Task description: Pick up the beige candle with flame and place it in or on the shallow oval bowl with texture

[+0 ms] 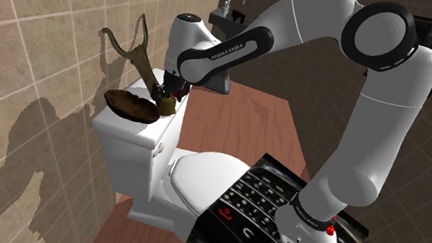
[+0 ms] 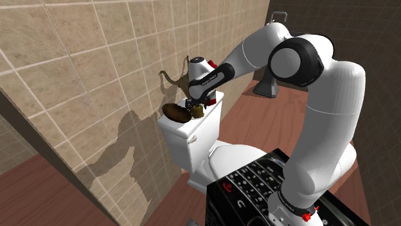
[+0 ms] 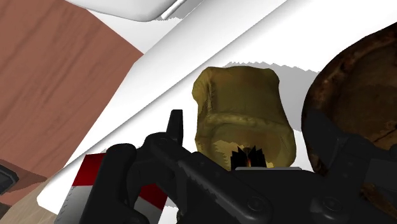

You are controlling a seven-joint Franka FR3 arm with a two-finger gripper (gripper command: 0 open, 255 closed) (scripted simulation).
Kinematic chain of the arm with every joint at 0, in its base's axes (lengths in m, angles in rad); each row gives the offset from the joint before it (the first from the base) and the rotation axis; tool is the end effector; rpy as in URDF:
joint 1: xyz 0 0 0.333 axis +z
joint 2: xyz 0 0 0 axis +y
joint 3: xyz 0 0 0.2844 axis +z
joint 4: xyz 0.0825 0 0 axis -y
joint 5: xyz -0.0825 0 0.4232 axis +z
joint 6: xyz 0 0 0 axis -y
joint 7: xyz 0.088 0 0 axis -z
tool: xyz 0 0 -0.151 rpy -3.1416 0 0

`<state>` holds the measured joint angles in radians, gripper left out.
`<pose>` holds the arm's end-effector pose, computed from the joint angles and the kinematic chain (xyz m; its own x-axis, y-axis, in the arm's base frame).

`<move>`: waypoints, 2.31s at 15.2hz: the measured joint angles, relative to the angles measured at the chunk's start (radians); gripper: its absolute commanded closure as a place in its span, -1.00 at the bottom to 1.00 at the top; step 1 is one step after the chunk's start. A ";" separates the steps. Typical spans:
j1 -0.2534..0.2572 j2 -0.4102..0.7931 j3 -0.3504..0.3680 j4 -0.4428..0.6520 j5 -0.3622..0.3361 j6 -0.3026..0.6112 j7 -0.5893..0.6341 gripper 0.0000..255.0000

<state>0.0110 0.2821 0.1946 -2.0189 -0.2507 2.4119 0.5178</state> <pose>0.6224 0.1219 0.2257 0.9774 -0.1383 0.1599 -0.1498 -0.9868 0.0623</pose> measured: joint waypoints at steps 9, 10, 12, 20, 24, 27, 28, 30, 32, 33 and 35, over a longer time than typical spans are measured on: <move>0.000 0.005 -0.001 -0.003 -0.002 0.008 0.001 1.00; 0.000 0.005 -0.001 -0.003 -0.002 0.008 0.001 1.00; 0.000 0.005 -0.001 -0.003 -0.002 0.008 0.001 1.00; -0.002 -0.005 0.001 0.000 0.003 -0.005 -0.005 1.00; -0.003 -0.034 0.007 0.013 0.018 -0.045 -0.016 1.00; -0.007 -0.056 0.010 0.029 0.032 -0.082 -0.031 1.00; -0.008 -0.061 0.011 0.038 0.035 -0.094 -0.035 1.00; -0.008 -0.071 0.013 0.049 0.041 -0.116 -0.041 1.00; -0.009 -0.085 0.015 0.058 0.048 -0.137 -0.046 1.00; -0.011 -0.093 0.015 0.061 0.052 -0.149 -0.051 1.00; -0.010 -0.102 0.017 0.080 0.058 -0.176 -0.056 1.00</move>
<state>0.0007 0.1801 0.2118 -1.9388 -0.1929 2.2364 0.4618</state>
